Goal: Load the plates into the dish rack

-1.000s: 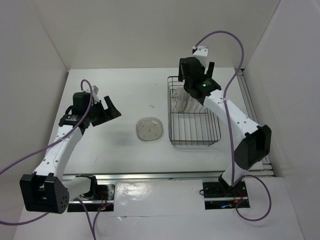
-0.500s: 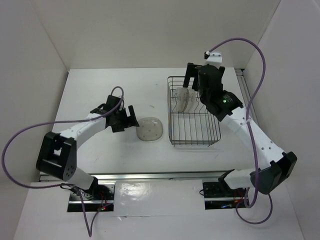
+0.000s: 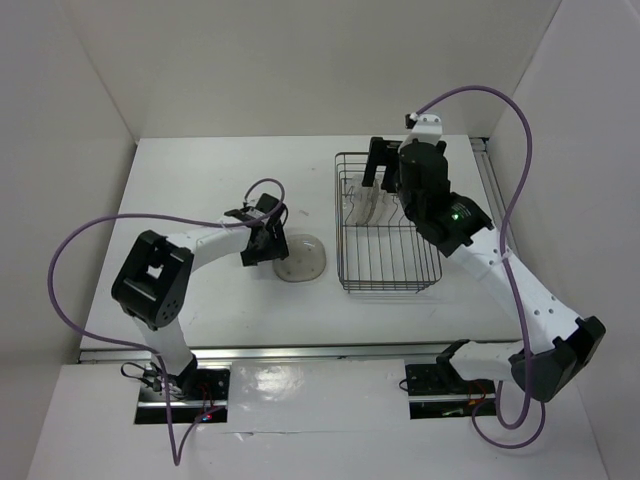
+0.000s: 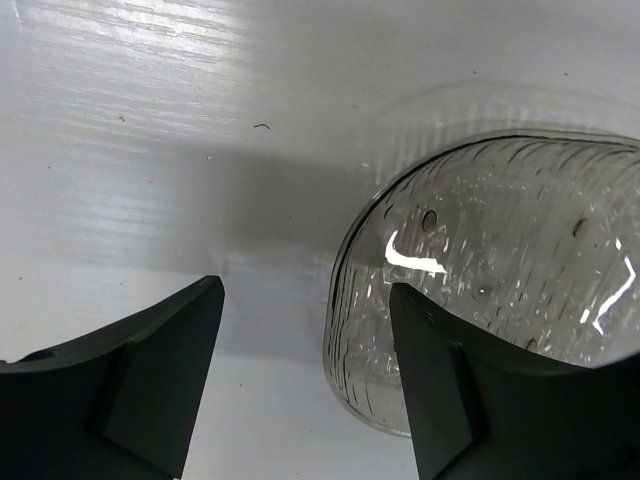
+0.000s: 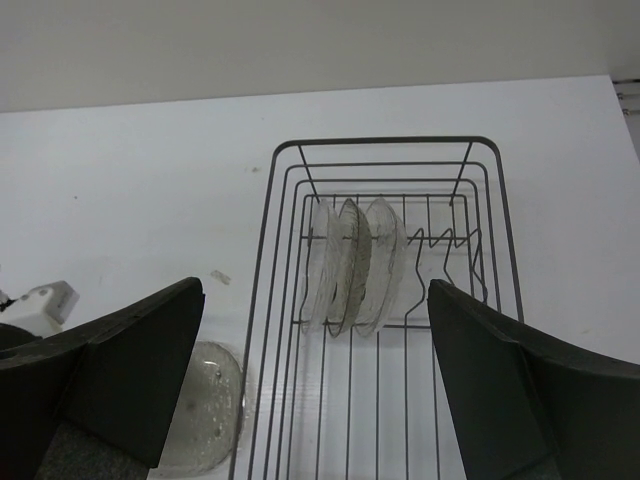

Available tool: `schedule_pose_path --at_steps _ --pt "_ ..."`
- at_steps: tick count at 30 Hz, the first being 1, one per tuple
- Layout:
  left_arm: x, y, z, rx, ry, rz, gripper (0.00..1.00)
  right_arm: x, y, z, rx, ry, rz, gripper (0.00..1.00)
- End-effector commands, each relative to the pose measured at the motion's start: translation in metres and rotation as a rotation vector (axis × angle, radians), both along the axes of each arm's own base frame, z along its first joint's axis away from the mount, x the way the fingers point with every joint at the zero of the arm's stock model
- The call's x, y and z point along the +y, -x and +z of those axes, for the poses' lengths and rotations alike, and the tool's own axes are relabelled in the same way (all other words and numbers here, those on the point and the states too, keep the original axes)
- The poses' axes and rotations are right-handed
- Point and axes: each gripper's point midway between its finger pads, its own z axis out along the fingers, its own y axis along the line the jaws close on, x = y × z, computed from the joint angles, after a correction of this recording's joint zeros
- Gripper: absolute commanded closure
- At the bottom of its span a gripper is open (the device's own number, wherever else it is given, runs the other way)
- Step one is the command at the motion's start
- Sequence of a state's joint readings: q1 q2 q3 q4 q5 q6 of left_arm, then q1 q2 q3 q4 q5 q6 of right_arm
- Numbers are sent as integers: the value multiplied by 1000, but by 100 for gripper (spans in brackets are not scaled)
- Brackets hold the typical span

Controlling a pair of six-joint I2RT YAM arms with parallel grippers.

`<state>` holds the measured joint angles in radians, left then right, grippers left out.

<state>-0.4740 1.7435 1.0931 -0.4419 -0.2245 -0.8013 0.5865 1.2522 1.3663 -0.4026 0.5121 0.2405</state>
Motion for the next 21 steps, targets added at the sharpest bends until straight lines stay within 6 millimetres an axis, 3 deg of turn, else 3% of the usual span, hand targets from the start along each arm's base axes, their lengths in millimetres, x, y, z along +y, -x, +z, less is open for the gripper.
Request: schedule_pose_path --at_steps 1,4,5,8,12,13,17,21 --pt "13 -1 -2 18 -102 75 20 5 7 25 -77 -47 33 0" --pt "9 -2 -10 37 -135 69 27 1 12 34 -97 -59 33 0" --pt "8 -1 -14 45 -154 71 37 0 13 33 -97 -59 33 0" --pt "9 4 -18 73 -164 89 45 -1 15 39 -113 -70 33 0" --pt "16 6 -24 76 -198 105 63 -1 18 38 -113 -73 42 0" --pt "16 5 -20 67 -192 106 70 -1 18 38 -113 -73 42 0" --pt "20 7 -12 36 -190 121 75 3 18 40 -119 -81 61 0" --pt "32 2 -12 22 -191 156 92 3 18 40 -119 -81 61 0"
